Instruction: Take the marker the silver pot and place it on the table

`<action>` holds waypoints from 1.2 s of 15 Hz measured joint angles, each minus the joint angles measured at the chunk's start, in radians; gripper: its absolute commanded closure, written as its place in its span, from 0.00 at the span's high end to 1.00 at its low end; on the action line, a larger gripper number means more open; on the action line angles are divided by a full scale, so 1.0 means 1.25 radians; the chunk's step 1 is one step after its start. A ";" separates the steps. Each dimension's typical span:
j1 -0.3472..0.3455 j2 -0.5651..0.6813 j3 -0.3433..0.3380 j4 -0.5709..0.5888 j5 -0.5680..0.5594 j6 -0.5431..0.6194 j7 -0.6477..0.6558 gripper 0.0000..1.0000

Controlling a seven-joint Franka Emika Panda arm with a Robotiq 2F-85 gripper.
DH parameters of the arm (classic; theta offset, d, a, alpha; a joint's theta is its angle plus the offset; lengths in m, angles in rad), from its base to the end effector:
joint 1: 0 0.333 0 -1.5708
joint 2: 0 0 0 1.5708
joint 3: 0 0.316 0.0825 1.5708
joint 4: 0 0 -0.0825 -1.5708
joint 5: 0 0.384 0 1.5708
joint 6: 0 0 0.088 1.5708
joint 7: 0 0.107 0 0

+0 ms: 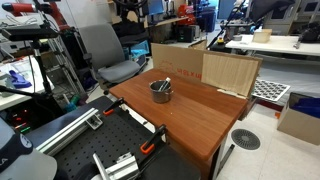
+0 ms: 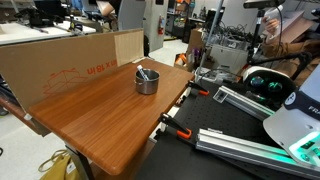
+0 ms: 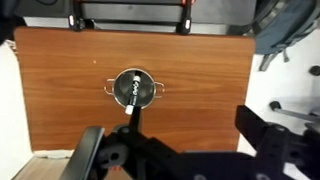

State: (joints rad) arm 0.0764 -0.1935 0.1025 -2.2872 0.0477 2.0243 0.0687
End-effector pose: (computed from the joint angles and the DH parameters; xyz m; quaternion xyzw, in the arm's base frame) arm 0.4664 0.0881 0.4253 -0.9984 -0.0426 0.0362 0.0068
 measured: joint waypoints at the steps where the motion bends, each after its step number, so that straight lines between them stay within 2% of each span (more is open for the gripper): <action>1: 0.000 0.026 0.000 -0.003 -0.010 0.024 0.000 1.00; 7: -0.001 0.184 -0.015 0.007 -0.033 0.170 0.000 1.00; 12: -0.002 0.251 -0.029 0.023 -0.043 0.219 0.000 1.00; 18: -0.002 0.295 -0.043 0.034 -0.055 0.231 0.000 1.00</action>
State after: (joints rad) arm 0.0736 0.1758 0.0493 -2.2444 -0.0216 2.3135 0.0687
